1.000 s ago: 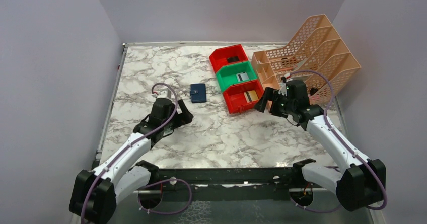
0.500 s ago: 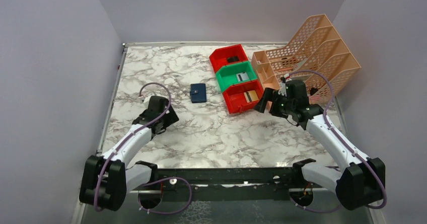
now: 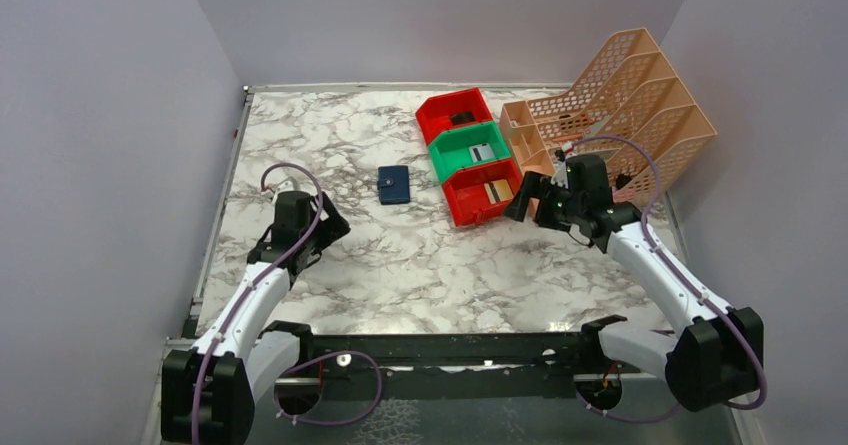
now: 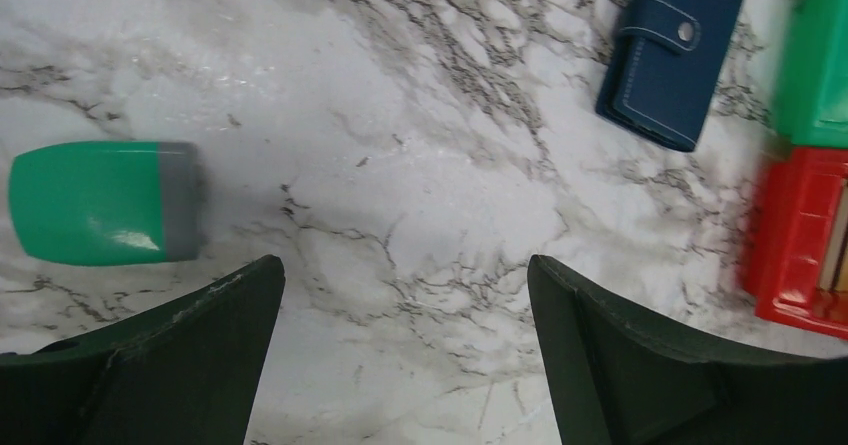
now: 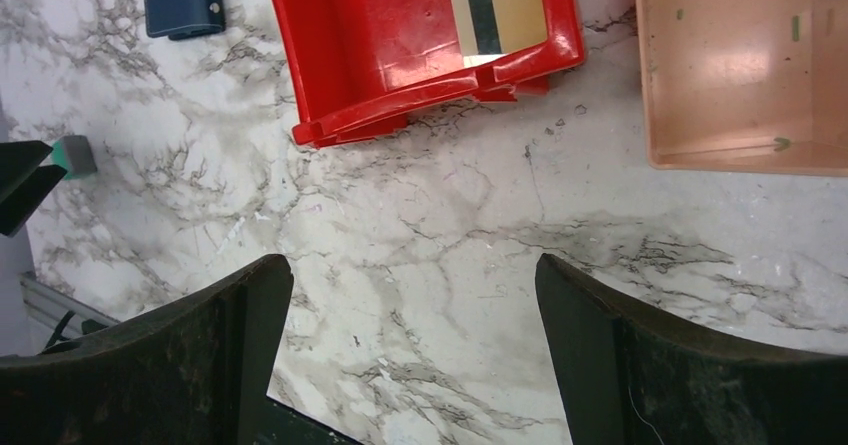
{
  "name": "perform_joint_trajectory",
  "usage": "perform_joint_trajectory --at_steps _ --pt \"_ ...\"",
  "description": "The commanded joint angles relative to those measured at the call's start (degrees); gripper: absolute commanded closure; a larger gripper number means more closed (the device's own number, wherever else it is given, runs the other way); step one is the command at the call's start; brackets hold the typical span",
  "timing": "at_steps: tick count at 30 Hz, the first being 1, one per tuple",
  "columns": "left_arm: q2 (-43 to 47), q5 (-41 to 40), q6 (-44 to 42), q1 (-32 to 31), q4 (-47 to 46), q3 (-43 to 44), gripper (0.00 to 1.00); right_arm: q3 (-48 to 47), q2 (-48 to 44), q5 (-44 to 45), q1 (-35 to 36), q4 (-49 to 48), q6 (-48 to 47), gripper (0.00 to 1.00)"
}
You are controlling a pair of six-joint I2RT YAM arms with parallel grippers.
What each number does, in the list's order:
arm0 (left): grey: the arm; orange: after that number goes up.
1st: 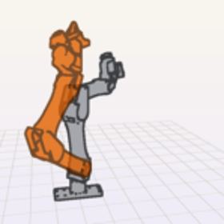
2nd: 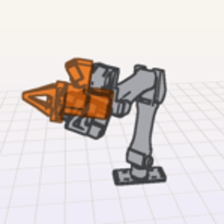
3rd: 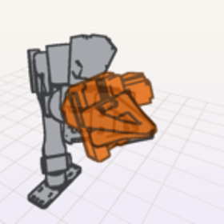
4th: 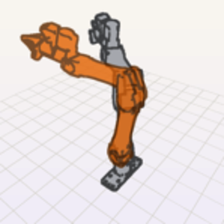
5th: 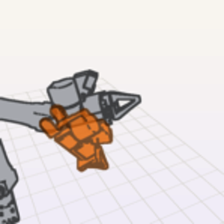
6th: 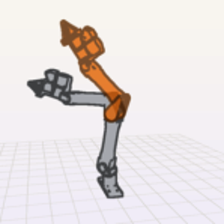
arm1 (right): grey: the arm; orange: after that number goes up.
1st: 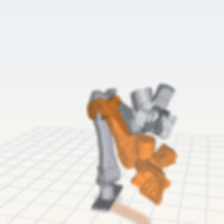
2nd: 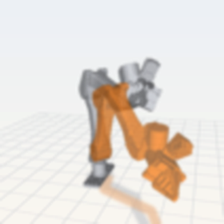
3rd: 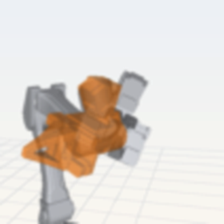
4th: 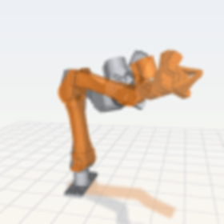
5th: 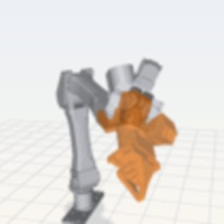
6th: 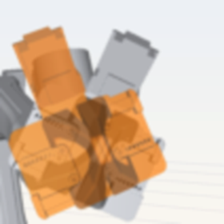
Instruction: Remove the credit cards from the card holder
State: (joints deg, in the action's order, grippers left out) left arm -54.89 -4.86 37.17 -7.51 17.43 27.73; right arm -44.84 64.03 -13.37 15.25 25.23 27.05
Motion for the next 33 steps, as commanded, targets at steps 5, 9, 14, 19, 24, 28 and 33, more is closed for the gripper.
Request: perform_joint_trajectory --at_steps 5,9,14,19,24,28,33 --pt "1.18 13.73 -2.34 0.26 -4.56 0.95 0.05 -7.18 5.57 -4.86 0.78 -4.21 2.35 0.08" --pt "-0.12 18.52 -3.21 0.27 -4.39 2.22 0.05 -13.69 10.07 10.84 6.58 -0.75 6.36 0.07" --pt "2.09 20.04 -4.34 0.26 -1.58 5.21 0.05 -19.13 16.14 23.92 11.28 -2.15 15.2 0.06" --pt "5.93 16.47 -8.04 0.21 3.22 7.79 0.03 -26.49 25.58 27.53 11.55 -0.43 23.29 0.11" --pt "8.67 15.41 -9.75 0.21 3.64 6.81 0.02 -35.71 35.14 23.92 12.62 1.63 24.69 0.19" --pt "8.44 13.34 -10.07 0.28 3.7 6.94 0.02 -44.35 41.92 24.13 18.55 0.5 19.1 0.2" --pt "9.94 10.14 -9.64 0.22 5.33 7.61 0.02 -55.19 51.84 18.74 22.65 -0.72 12.07 0.2"
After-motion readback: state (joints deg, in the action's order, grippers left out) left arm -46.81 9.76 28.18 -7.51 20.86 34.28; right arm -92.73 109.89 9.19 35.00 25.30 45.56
